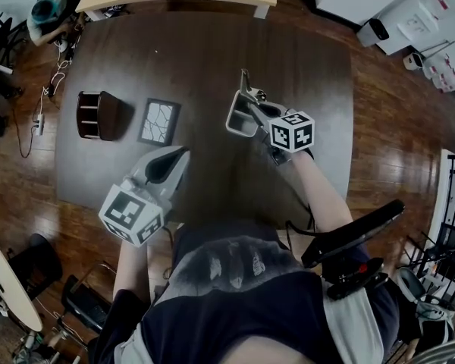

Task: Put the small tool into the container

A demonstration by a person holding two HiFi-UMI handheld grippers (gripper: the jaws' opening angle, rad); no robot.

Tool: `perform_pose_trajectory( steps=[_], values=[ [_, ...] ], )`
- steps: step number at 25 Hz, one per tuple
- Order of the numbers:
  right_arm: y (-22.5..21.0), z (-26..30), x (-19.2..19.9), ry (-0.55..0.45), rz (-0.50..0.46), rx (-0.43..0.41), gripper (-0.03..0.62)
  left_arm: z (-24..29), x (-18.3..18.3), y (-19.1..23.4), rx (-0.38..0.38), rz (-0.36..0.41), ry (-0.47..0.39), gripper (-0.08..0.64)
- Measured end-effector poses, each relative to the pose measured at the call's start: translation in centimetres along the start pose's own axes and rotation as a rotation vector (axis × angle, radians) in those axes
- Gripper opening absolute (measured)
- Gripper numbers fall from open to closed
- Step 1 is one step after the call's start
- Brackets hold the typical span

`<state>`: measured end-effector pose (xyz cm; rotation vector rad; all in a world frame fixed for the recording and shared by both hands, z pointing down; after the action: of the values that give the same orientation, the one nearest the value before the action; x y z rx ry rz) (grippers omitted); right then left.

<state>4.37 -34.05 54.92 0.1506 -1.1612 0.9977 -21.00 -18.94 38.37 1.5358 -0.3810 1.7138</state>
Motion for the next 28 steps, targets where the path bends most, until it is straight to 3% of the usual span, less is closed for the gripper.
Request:
perform_pose_trajectory(
  steps=[7,11,20,23,25,28],
  values=[
    [1.2,-2.6,-2.6,-0.096,-0.010,0.041,0.127,-1.5,0.0,0.3,0.008,0.001,-0.028,-0.002],
    [3.1,-5.2,-5.5,-0.173,-0.033,0.065,0.127,-2.1,0.1,0.8,0.036,-0.005,-0.046,-0.002],
    [10.6,-9.9,-11.8,-0.363,0.002,-0.054,0.107,-2.2,-0.6,1.7,0.119,-0.015,-0.085,-0.002],
    [13.2,-11.1,-12.1,-0.392,0.010,-0.038,0.075,-2.7,-0.3,2.2,0.169,-0.045,-0.081,-0.002],
    [14.6,-12.1,-11.3,-0.400,0.018,0.001,0.008,-2.6,0.3,2.3,0.220,-0.062,-0.069,-0.002],
    [15.6,-13.9,-9.8,-0.402,0.041,0.021,0.002,-1.1,0.8,2.0,0.299,-0.047,-0.044,-0.002]
  ],
)
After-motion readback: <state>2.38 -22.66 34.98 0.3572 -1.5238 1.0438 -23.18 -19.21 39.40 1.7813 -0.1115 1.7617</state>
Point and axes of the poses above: the fingertips, and each gripper's own axes: z forward along the fingers, y to its left, x out of its underside, the point moved 8 cm from there along -z, backward along the fingers, and after that the axes turned 8 degrees about -y, right-handed, at the moved point
